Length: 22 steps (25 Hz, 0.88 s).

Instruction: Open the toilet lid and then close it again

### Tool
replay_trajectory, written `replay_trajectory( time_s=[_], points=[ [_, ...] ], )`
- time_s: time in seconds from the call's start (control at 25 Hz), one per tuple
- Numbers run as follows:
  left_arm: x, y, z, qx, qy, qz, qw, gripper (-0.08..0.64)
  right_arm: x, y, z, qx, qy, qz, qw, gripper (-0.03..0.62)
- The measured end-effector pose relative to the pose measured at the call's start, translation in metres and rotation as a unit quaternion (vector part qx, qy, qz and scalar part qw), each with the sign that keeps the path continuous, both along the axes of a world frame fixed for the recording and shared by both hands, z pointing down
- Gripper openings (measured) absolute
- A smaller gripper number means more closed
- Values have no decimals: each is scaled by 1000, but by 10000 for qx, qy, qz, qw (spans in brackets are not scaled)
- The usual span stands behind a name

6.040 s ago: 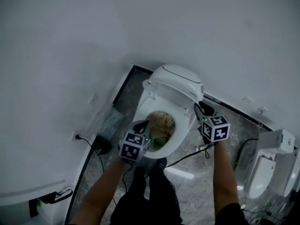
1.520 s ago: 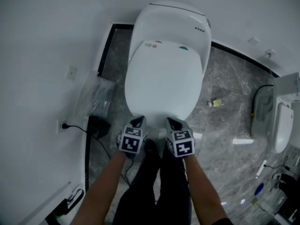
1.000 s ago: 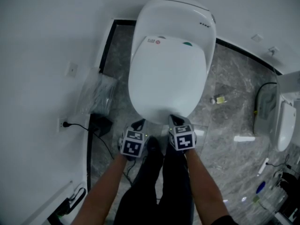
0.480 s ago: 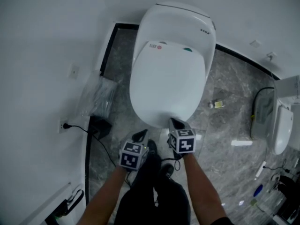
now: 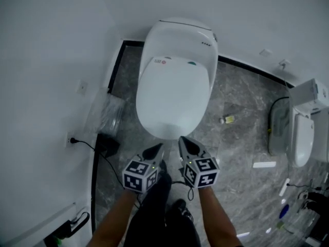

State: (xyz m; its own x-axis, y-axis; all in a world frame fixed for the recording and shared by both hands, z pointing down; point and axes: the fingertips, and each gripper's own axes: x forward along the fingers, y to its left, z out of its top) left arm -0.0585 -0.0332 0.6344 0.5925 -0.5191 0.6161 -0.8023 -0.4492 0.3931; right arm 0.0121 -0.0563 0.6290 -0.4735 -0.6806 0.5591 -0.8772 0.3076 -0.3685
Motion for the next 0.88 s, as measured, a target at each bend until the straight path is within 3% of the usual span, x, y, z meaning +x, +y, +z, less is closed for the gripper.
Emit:
replay_trajectory(
  time_s=[0.24, 0.88],
  points=[
    [24, 27, -82, 1139, -325, 120, 9929, 8, 25, 41, -91, 888, 33, -1, 9960, 9],
    [82, 148, -251, 2139, 172, 66, 9767, 8, 87, 187, -267, 2259, -239, 110, 9738, 9]
  ],
)
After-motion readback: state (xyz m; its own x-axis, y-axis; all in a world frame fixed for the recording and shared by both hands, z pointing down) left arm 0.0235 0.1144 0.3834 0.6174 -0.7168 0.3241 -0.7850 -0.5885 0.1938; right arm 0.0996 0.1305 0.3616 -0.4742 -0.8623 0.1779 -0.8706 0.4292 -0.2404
